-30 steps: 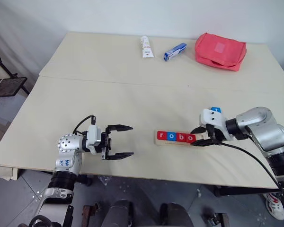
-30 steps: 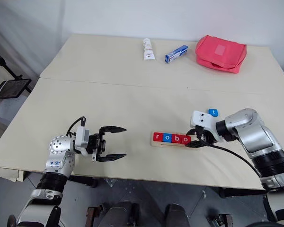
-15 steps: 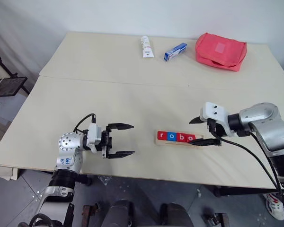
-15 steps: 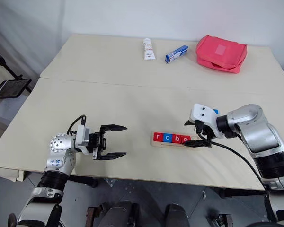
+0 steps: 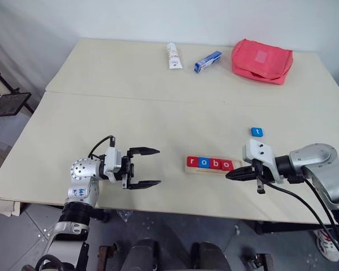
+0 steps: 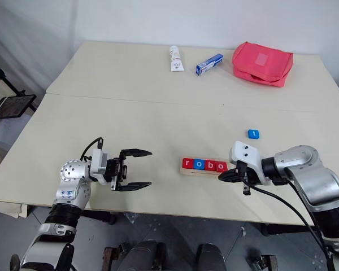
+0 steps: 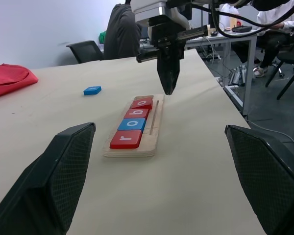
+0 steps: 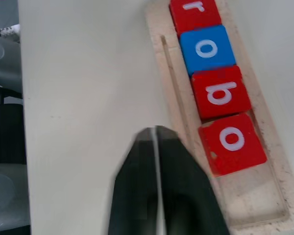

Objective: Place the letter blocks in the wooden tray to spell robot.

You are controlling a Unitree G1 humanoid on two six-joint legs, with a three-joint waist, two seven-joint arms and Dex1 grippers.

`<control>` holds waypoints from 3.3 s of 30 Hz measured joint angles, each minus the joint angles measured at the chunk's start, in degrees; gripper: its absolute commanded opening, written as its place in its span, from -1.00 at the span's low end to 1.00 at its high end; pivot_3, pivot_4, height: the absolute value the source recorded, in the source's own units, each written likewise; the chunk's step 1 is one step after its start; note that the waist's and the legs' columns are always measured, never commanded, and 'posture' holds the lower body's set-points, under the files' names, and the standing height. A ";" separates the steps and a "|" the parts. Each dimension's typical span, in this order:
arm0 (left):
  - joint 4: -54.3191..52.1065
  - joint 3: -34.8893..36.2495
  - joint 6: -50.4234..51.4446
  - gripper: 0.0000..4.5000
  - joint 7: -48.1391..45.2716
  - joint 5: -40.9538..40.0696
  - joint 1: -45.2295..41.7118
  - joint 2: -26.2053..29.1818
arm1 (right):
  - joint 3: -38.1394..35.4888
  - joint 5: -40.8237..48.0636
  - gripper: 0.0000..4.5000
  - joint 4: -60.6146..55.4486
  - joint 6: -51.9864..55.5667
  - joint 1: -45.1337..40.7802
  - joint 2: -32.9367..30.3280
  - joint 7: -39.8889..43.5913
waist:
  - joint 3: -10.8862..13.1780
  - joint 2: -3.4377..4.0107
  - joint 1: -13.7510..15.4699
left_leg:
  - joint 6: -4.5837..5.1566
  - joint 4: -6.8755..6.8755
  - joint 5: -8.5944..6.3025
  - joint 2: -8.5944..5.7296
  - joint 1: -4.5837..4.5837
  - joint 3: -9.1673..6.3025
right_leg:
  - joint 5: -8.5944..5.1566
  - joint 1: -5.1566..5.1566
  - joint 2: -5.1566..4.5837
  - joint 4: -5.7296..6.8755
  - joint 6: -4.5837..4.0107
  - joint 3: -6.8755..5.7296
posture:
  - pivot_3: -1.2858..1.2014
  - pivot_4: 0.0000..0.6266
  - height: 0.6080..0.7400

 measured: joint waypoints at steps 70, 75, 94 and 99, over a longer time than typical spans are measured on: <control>-1.81 0.10 1.06 1.00 -1.42 0.06 1.42 1.16 | -21.17 -2.15 0.98 47.26 -10.90 -17.73 23.16 -47.87 | 0.01 -0.01 -1.64 | 0.00 -0.14 0.01 0.00 0.06 0.01 | 0.00 -0.08 -0.01 0.17 0.00 0.02 | 0.03 -0.52 1.00; -2.93 0.09 1.24 1.00 -0.73 0.04 1.93 1.19 | -21.11 -2.26 0.98 47.19 -11.16 -17.67 23.57 -48.00 | 0.01 0.00 -1.64 | 0.00 -0.14 0.01 0.00 0.07 0.01 | 0.00 -0.07 -0.01 0.17 0.00 0.02 | 0.03 -0.52 1.00; 0.15 -0.04 0.87 1.00 -2.10 0.04 -0.60 0.85 | -22.91 0.36 -0.35 15.74 1.06 -2.37 27.72 -56.49 | 0.01 0.01 -1.28 | 0.00 -0.16 0.01 -0.03 0.01 -0.03 | 0.00 -0.14 -0.01 0.22 0.00 0.03 | 0.03 -0.52 1.00; 2.53 0.05 0.49 1.00 -3.25 0.01 -1.30 0.98 | -25.73 3.45 -0.35 -7.78 12.46 8.84 30.13 -61.73 | 0.01 0.02 -1.22 | -0.01 -0.20 0.00 -0.01 0.06 -0.05 | 0.00 -0.10 0.01 0.22 0.00 0.04 | 0.03 -0.52 1.00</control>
